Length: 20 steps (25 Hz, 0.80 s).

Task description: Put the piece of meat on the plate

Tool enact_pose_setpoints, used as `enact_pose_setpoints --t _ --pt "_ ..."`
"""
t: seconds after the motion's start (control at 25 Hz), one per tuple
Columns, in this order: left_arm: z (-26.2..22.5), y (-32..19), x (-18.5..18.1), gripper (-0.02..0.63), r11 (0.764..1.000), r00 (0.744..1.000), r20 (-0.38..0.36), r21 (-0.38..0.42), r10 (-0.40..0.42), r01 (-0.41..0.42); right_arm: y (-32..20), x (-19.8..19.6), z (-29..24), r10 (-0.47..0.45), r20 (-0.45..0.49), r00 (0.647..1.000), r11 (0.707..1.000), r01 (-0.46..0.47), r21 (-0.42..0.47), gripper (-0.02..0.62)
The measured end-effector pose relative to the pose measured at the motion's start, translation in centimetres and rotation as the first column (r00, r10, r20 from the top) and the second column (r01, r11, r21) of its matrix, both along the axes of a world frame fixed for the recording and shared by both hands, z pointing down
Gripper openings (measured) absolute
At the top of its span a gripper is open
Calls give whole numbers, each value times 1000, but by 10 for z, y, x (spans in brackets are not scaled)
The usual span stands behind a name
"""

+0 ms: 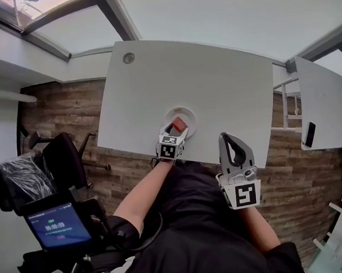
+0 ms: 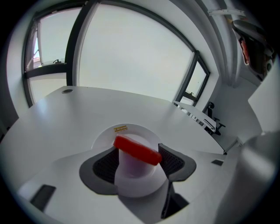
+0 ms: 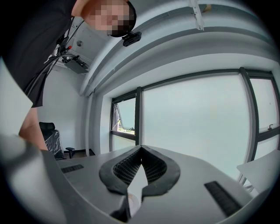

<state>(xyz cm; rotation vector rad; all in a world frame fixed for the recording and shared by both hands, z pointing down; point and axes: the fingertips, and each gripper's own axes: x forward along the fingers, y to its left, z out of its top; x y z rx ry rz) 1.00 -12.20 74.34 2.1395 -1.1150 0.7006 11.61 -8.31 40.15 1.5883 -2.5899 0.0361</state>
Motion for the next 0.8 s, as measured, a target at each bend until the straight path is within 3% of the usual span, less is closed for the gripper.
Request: enact_pose_setpoints --t 0.28,0.44,0.8 --pt "9 8 -8 288 999 999 37 -41 24 -23 -2 7 1 32 1 1000 999 -32 -3 5" --pt "14 8 -5 343 998 999 17 -62 32 -31 -4 8 4 35 6 999 999 -35 -5 5" --pt "14 10 3 379 995 996 23 -53 80 -79 -2 2 7 15 1 1000 1000 -15 -16 5"
